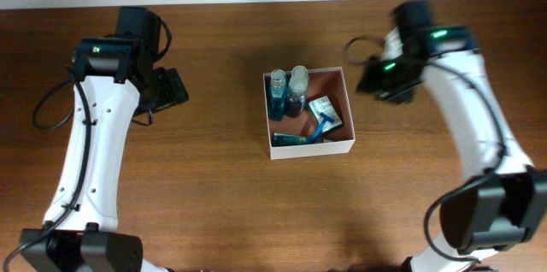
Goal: Pack container
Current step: 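Open the right gripper and move it right over the toothbrush, then lower the right gripper and grasp the blue-white toothbrush handle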
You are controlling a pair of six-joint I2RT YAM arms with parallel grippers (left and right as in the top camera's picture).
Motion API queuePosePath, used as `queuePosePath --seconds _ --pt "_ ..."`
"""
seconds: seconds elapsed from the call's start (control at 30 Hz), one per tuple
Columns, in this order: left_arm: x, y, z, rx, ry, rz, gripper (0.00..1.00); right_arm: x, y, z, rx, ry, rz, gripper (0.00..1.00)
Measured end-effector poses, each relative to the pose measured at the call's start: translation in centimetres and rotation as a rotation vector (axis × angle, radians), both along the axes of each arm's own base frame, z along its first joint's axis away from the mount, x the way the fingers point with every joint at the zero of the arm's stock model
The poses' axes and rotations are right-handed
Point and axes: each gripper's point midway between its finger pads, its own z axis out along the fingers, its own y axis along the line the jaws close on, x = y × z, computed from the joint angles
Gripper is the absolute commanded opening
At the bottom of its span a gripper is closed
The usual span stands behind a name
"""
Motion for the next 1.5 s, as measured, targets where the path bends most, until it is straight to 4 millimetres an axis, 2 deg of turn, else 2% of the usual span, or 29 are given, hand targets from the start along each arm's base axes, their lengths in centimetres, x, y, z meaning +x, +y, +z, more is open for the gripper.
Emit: queuePosePath --seconds 0.1,0.17,0.23,0.4,0.57,0.63,0.73,0.8,1.0,1.17,1.3,1.5 --pt "0.0 0.0 0.0 0.0 0.0 0.0 0.99 1.2 -3.8 3.3 -0.029 -0.104 0.022 0.84" --pt "0.0 0.0 0.0 0.0 0.0 0.0 0.99 1.6 -6.1 4.6 -0.058 -0.155 0.045 0.96" --pt "0.0 0.0 0.0 0.0 0.0 0.0 0.99 1.5 -8.8 5.1 -0.106 -0.19 0.086 0.98" --pt "0.0 0.0 0.0 0.0 0.0 0.0 0.99 0.3 -15.5 4.5 -0.238 -0.173 0.072 0.99" --pt "0.0 0.0 0.0 0.0 0.0 0.0 0.99 0.5 -21.2 2.9 -0.291 -0.161 -0.001 0.99" --pt "0.0 0.0 0.0 0.0 0.0 0.0 0.99 0.7 -22.7 1.6 -0.294 -0.147 -0.009 0.99" --pt "0.0 0.0 0.0 0.0 0.0 0.0 0.99 1.0 -24.0 -0.7 -0.29 -0.114 0.018 0.99" --pt "0.0 0.0 0.0 0.0 0.0 0.0 0.99 1.4 -24.3 -2.5 -0.287 -0.093 0.061 0.99" --pt "0.0 0.0 0.0 0.0 0.0 0.0 0.99 2.1 -24.7 -6.0 -0.286 -0.06 0.181 0.99" --pt "0.0 0.0 0.0 0.0 0.0 0.0 0.99 1.7 -25.4 -8.4 -0.306 0.0 0.238 1.0" --pt "0.0 0.0 0.0 0.0 0.0 0.0 0.99 1.4 -25.7 -10.7 -0.302 0.053 0.263 0.95" --pt "0.0 0.0 0.0 0.0 0.0 0.0 0.99 0.7 -25.8 -13.4 -0.279 0.123 0.278 0.95"
